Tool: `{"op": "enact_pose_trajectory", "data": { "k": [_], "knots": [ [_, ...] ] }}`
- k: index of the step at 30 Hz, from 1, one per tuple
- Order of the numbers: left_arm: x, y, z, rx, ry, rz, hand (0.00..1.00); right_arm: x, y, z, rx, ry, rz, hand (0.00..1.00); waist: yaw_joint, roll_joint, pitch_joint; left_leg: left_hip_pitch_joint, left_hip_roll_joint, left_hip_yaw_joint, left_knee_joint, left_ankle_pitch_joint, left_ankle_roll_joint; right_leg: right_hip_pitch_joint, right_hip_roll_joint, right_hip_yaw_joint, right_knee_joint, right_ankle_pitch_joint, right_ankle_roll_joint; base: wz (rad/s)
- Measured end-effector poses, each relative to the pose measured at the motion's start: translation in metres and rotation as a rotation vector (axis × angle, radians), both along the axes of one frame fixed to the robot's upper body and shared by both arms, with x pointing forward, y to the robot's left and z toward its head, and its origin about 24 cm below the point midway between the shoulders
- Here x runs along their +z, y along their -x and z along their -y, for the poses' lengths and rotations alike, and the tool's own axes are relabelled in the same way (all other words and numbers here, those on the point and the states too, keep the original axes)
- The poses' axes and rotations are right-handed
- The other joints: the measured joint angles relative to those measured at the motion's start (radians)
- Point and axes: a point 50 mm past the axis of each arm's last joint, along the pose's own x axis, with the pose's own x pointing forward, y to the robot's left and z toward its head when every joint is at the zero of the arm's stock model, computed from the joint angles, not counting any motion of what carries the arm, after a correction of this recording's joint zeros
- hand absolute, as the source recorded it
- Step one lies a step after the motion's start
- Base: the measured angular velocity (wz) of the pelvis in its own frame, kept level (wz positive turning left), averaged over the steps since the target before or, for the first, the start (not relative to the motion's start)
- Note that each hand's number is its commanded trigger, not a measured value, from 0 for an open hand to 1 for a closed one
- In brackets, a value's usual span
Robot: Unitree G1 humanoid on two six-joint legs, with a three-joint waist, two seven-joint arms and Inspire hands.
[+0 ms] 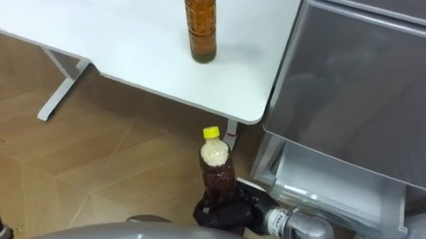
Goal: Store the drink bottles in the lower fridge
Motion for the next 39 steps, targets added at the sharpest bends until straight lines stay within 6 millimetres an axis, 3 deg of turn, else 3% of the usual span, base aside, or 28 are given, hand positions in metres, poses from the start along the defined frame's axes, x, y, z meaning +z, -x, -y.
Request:
{"op": "enact_pose_trajectory", "data": {
  "k": [3, 9, 12, 14, 19, 23, 26, 32, 39],
  "knots": [
    [-0.017, -0.005, -0.014, 0.033, 0.089, -0.061, 0.00, 0.000, 0.000, 0.003, -0.013, 0.014, -0.008, 1.00, 0.019, 0.000, -0.0009, -0.001, -0.002, 0.001, 0.001, 0.001, -0.001, -0.001, 0.000, 0.001, -0.001, 0.000, 0.000, 0.00],
    [-0.075, 0.004, -0.037, 0.000, 0.401, -0.252, 0.00, -0.004, 0.003, 0.006, -0.041, 0.047, -0.054, 1.00, 0.020, -0.013, -0.0082, 0.014, -0.005, 0.002, -0.012, 0.006, 0.001, -0.001, -0.004, 0.002, -0.003, -0.003, 0.001, -0.01],
    [-0.116, 0.009, -0.047, -0.006, 0.611, -0.368, 0.00, -0.003, -0.001, 0.009, -0.076, 0.069, -0.052, 1.00, 0.018, -0.014, -0.0085, 0.016, -0.005, 0.002, -0.016, 0.006, 0.001, -0.001, -0.005, 0.005, -0.001, -0.004, 0.002, -0.04],
    [-0.154, 0.012, -0.049, 0.005, 0.782, -0.466, 0.00, -0.003, -0.004, 0.007, -0.094, 0.081, -0.053, 1.00, 0.016, -0.021, -0.0110, 0.018, -0.003, 0.003, -0.017, 0.007, 0.001, 0.001, -0.003, 0.005, 0.001, -0.004, 0.003, 0.00],
    [-0.227, 0.025, -0.028, -0.015, 1.072, -0.730, 0.00, -0.003, -0.007, 0.002, -0.134, 0.083, -0.076, 1.00, 0.018, -0.036, -0.0047, 0.014, 0.000, 0.005, -0.026, 0.006, 0.001, -0.004, -0.002, 0.006, 0.000, -0.004, 0.003, 0.00],
    [-0.285, 0.057, -0.008, 0.008, 1.322, -0.920, 0.00, -0.005, -0.009, 0.002, -0.133, 0.109, -0.096, 1.00, 0.007, -0.040, -0.0031, 0.016, 0.002, 0.021, -0.032, 0.006, 0.001, -0.008, 0.000, 0.025, 0.000, -0.004, 0.003, -0.07],
    [-0.309, 0.087, 0.003, 0.031, 1.414, -1.036, 0.00, -0.004, -0.009, 0.002, -0.131, 0.114, -0.104, 1.00, -0.010, -0.042, -0.0010, 0.011, 0.003, 0.023, -0.032, 0.006, 0.001, -0.018, 0.001, 0.028, 0.000, -0.004, 0.003, -0.08],
    [-0.334, 0.120, 0.013, 0.054, 1.493, -1.167, 0.00, -0.003, -0.013, -0.003, -0.102, 0.106, -0.099, 1.00, -0.026, -0.034, 0.0027, 0.012, 0.003, 0.028, -0.038, 0.006, 0.001, -0.018, 0.000, 0.029, 0.000, -0.004, 0.003, 0.00],
    [-0.345, 0.141, 0.024, 0.043, 1.561, -1.286, 0.00, -0.010, -0.005, -0.003, -0.144, 0.074, -0.185, 1.00, -0.047, -0.024, 0.0058, 0.012, 0.003, 0.030, -0.045, 0.006, 0.001, -0.022, 0.001, 0.036, 0.001, -0.004, 0.003, 0.00]
  ]
}}
